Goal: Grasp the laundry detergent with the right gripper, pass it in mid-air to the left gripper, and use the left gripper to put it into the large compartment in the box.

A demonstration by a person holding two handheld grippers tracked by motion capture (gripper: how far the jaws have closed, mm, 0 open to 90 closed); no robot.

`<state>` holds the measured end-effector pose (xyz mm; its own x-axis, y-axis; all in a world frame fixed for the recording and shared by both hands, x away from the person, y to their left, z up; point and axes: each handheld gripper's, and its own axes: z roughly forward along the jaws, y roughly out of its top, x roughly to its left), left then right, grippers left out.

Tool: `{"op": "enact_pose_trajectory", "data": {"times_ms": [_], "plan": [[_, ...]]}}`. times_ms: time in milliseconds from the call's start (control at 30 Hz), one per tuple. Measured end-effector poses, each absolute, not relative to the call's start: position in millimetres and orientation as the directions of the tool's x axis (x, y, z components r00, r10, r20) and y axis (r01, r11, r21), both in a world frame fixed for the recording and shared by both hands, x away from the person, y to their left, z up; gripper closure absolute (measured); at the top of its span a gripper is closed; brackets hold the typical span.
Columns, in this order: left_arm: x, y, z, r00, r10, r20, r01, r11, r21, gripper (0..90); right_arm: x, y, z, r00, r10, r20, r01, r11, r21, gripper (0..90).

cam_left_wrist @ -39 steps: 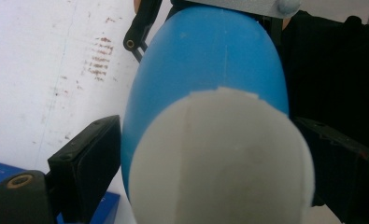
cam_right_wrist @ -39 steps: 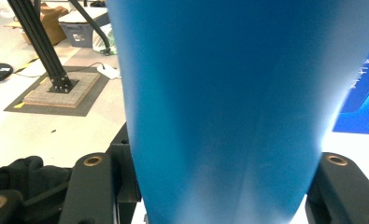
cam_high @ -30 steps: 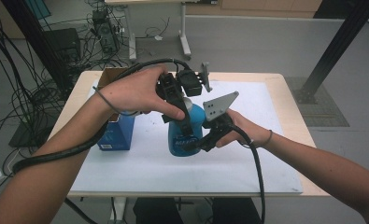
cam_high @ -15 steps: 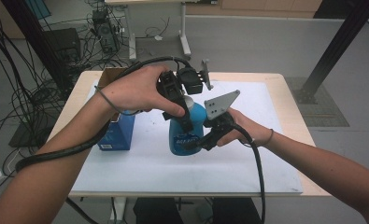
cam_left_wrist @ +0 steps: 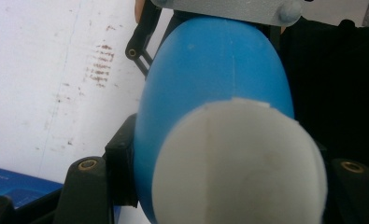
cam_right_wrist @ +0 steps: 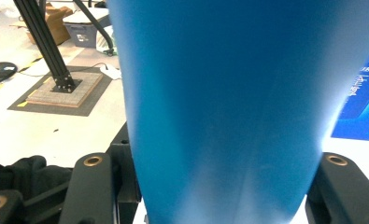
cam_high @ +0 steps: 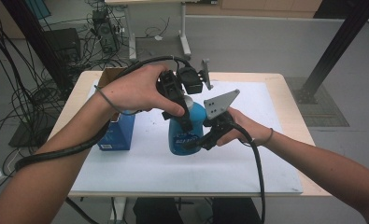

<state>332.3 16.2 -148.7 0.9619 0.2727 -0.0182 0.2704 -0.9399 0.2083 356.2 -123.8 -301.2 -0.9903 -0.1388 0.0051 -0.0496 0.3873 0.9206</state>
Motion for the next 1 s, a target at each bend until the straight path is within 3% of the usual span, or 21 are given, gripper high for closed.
{"op": "enact_pose_trajectory", "data": {"times_ms": [1000], "plan": [[332.4,16.8,-149.8,0.962,0.274,-0.019,0.272,-0.940,0.208,37.1,356.4,-123.0,-302.3,-0.990,-0.138,0.006,-0.048,0.385,0.922,41.5]]}}
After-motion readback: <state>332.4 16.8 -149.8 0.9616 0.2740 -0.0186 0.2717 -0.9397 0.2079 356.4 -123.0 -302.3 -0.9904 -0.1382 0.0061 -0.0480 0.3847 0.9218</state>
